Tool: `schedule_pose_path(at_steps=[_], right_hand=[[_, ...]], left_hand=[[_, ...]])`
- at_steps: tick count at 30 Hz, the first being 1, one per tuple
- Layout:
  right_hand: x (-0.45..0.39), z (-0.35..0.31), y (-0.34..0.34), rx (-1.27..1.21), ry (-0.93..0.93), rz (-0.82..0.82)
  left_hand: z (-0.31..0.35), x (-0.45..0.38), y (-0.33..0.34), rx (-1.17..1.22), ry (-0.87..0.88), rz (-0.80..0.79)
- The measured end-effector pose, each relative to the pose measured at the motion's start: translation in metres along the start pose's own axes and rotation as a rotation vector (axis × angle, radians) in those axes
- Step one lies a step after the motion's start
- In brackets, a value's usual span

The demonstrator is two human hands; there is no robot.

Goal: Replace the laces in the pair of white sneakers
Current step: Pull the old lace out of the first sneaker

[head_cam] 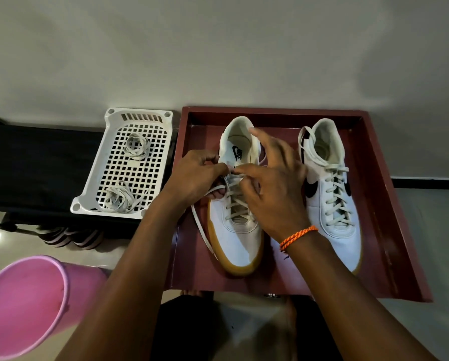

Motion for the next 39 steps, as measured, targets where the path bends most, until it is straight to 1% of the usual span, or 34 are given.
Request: schedule_pose_path(at_steps=[2, 3, 5, 8, 12, 14, 17, 19, 21, 24, 29, 31, 33, 37, 39], right_hand=[[0.004, -0.004, 0.011, 0.066, -0.011, -0.100], [0.005, -0.004, 0.015, 0.080, -0.012, -0.122], [0.006, -0.003, 0.016, 0.076, -0.012, -0.114], [0.000, 0.002, 0.007, 0.023, 0.018, -0.021], [-0.003, 0.012, -0.011, -0.031, 0.153, 0.165], [-0.003, 0.011, -0.013, -0.036, 0.133, 0.181], [-0.001, 0.000, -0.003, -0.011, 0.023, 0.058], [0.002, -0.002, 0.008, 0.037, 0.011, -0.047], [0.004, -0.001, 0.015, 0.060, 0.011, -0.090], [0.001, 0.002, 0.010, 0.033, 0.019, -0.037], [-0.003, 0.012, -0.011, 0.000, 0.092, 0.144], [-0.003, 0.014, -0.014, -0.036, 0.099, 0.176], [-0.003, 0.010, -0.011, -0.055, 0.065, 0.127], [0.002, 0.002, 0.008, 0.026, 0.016, -0.062], [0.003, 0.002, 0.013, 0.057, 0.015, -0.094]], left_hand=[[0.000, -0.001, -0.001, 0.000, -0.001, -0.008], [0.000, -0.001, -0.001, -0.001, -0.004, -0.009], [0.000, -0.001, -0.001, 0.002, -0.009, -0.009], [0.000, -0.001, -0.001, 0.027, -0.012, -0.013], [-0.001, -0.001, -0.001, 0.035, -0.015, 0.000], [-0.001, -0.001, -0.001, 0.038, -0.014, 0.006], [-0.001, -0.001, -0.002, 0.042, -0.006, 0.020], [-0.001, -0.001, -0.002, 0.045, -0.001, 0.020], [0.000, -0.001, -0.002, 0.040, -0.001, 0.013], [-0.001, -0.002, -0.002, 0.015, 0.006, 0.027], [-0.004, -0.004, -0.002, 0.013, -0.003, 0.025], [-0.004, -0.004, -0.002, 0.015, -0.008, 0.035], [-0.003, -0.004, -0.002, 0.014, -0.010, 0.045], [-0.002, -0.004, -0.004, -0.012, 0.004, 0.053], [-0.002, -0.004, -0.004, -0.022, 0.011, 0.055]])
Point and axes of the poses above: each hand's wrist, its own x-axis away from the middle knuckle, its own y-axis out of the palm, z = x × y, the point moved 6 cm from there along -x, towards the middle knuckle, and after that the axes turned 7 degrees about -y, right-handed, at the moved point
